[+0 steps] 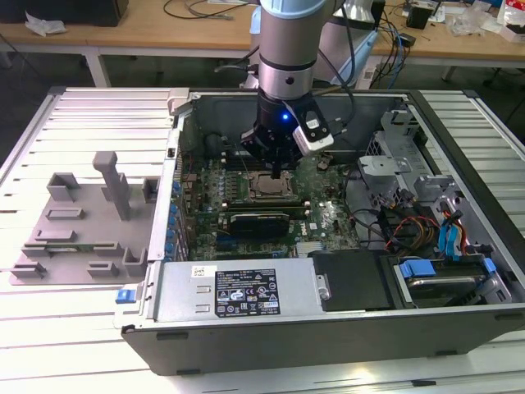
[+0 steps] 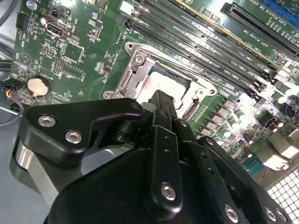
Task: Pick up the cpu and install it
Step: 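Close the cpu cover, then install the first cpu locking lever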
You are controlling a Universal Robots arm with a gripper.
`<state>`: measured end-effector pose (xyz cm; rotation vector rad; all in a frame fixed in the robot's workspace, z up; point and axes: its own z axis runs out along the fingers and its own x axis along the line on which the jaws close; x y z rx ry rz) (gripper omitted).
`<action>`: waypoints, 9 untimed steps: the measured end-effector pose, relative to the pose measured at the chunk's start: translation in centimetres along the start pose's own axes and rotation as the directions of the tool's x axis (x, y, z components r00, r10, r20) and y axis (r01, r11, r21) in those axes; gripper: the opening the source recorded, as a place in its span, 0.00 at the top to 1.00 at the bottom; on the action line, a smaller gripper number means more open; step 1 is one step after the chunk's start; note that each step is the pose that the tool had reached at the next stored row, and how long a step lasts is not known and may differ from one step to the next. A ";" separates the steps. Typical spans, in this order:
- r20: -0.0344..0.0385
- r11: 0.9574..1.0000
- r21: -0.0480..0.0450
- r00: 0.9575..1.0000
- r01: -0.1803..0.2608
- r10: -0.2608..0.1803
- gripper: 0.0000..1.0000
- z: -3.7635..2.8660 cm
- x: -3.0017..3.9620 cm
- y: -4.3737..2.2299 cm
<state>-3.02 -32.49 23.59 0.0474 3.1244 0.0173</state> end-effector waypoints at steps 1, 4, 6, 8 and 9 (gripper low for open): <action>0.000 1.000 0.000 1.000 0.000 0.000 0.89 0.00 0.00 0.00; 0.000 1.000 0.000 1.000 0.000 0.000 0.89 0.00 0.00 0.00; 0.000 1.000 0.000 1.000 0.000 0.000 0.89 0.00 0.00 0.00; 0.000 1.000 0.000 1.000 0.000 0.000 0.89 0.00 0.00 0.00; 0.000 1.000 0.000 1.000 0.000 0.000 0.89 0.00 0.00 0.00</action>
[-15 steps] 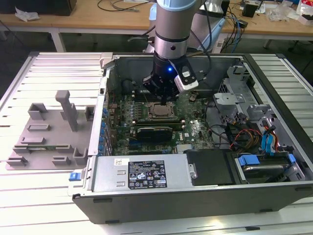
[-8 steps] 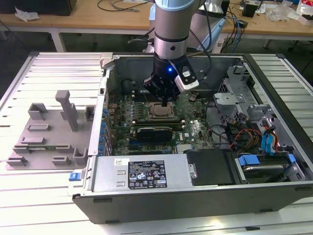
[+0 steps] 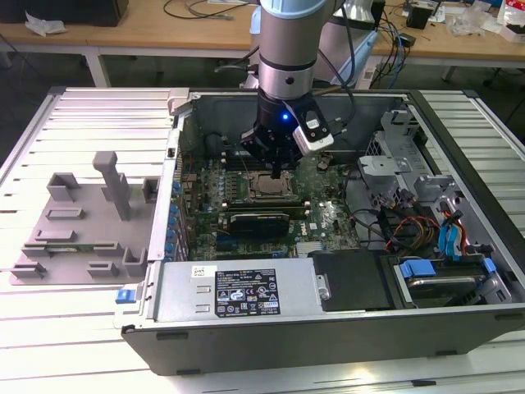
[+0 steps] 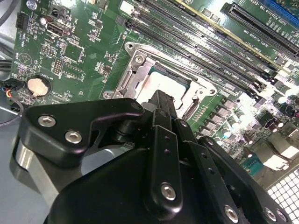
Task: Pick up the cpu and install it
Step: 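Install the first cpu locking lever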
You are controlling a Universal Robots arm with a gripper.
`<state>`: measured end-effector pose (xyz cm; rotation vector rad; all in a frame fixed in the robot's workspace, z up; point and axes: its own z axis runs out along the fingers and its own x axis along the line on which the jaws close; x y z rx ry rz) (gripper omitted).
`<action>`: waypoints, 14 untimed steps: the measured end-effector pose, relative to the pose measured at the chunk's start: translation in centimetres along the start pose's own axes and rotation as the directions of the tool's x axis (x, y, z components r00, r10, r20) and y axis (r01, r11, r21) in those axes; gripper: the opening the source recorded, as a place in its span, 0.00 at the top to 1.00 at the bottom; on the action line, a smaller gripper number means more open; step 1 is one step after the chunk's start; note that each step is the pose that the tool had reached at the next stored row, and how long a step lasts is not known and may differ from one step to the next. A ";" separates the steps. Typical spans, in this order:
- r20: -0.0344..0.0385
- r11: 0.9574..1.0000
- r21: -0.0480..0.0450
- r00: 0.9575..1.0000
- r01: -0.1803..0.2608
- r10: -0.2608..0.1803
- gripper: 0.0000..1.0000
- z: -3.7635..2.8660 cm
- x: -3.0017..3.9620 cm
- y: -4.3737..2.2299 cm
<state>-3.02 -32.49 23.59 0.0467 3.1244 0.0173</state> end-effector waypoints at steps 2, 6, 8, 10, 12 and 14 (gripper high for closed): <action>0.000 1.000 0.000 1.000 0.000 0.000 0.89 0.00 0.00 0.00; 0.000 1.000 0.000 1.000 0.000 0.000 0.89 -0.61 -0.01 0.01; 0.000 1.000 0.000 1.000 0.000 0.000 0.89 -1.06 -0.02 0.01; 0.000 1.000 0.000 1.000 0.000 0.000 0.89 -1.10 -0.02 0.02; 0.000 1.000 0.000 1.000 0.000 0.000 0.89 -1.11 -0.02 0.01; 0.000 1.000 0.000 1.000 0.000 0.000 0.89 -1.11 -0.02 0.02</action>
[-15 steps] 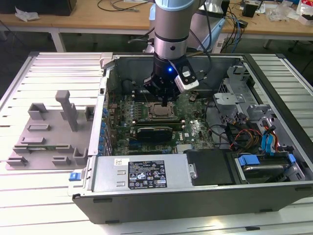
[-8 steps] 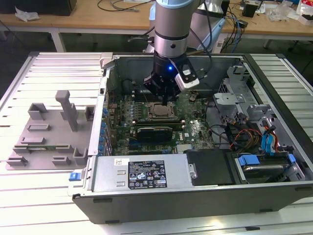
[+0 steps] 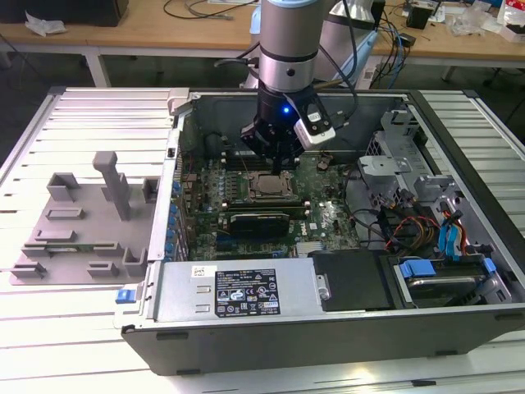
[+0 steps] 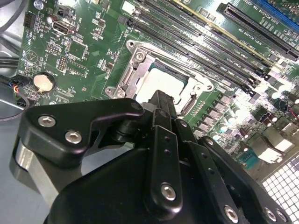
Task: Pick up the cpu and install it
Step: 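Install the first cpu locking lever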
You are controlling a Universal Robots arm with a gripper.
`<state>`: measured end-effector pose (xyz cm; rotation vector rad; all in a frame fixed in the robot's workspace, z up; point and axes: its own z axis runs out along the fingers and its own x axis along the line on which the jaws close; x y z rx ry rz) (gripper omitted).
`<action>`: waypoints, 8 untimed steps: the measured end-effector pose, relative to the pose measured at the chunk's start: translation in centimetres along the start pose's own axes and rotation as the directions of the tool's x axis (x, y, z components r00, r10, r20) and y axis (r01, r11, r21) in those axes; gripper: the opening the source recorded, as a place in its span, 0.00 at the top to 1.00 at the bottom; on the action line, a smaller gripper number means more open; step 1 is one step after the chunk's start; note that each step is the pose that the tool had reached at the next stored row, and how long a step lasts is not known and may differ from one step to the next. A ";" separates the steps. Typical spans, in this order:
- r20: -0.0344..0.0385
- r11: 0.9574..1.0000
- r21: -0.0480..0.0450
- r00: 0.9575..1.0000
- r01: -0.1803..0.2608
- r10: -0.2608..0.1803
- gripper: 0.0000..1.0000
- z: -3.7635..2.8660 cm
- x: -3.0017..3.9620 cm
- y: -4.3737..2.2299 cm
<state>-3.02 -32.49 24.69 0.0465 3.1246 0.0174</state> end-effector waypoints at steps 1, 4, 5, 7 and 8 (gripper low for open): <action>0.000 1.000 0.000 1.000 0.000 0.000 0.89 0.00 0.00 0.00; 0.000 1.000 0.000 1.000 0.000 0.000 0.89 -0.02 0.18 0.06; 0.000 1.000 0.000 1.000 0.000 0.000 0.89 -0.01 0.34 0.12; 0.000 1.000 0.000 1.000 0.000 0.000 0.89 -0.01 0.44 0.14; 0.000 1.000 0.000 1.000 0.000 0.000 0.89 -0.02 0.43 0.15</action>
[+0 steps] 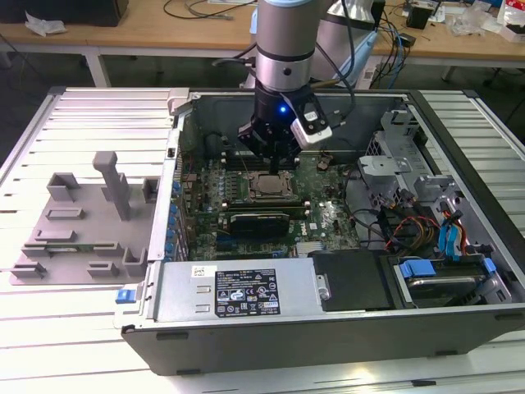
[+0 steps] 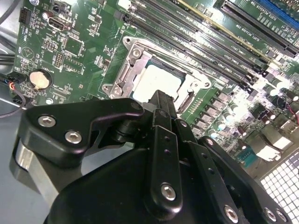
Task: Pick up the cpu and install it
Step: 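Install the first cpu locking lever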
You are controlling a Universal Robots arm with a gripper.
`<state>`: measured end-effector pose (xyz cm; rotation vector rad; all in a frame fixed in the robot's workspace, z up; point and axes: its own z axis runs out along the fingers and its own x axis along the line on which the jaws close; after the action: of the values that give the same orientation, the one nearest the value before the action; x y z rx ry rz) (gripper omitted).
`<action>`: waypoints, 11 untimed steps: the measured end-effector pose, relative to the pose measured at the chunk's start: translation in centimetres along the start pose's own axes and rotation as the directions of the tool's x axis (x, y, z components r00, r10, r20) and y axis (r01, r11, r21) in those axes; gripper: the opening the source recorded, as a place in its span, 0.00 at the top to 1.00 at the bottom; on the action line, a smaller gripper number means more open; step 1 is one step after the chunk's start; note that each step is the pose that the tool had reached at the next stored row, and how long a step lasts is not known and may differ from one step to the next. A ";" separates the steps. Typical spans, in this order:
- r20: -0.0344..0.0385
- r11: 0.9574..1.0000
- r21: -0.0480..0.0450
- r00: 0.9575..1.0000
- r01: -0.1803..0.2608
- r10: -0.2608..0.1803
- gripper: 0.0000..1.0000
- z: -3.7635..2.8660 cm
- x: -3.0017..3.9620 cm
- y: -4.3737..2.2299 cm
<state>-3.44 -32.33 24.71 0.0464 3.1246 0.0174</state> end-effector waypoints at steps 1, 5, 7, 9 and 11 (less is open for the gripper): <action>0.000 1.000 0.000 1.000 0.000 0.000 0.89 -0.08 0.00 0.00; 0.001 1.000 0.000 1.000 0.000 0.000 0.89 -0.12 0.89 0.07; 0.001 1.000 0.000 1.000 0.000 0.000 0.89 -0.12 1.21 0.10; 0.001 1.000 0.000 1.000 0.000 0.000 0.89 -0.13 1.88 0.17; 0.002 1.000 0.000 1.000 0.000 0.000 0.89 -0.14 2.58 0.25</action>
<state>-6.02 -32.00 24.82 0.0465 3.1228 0.0173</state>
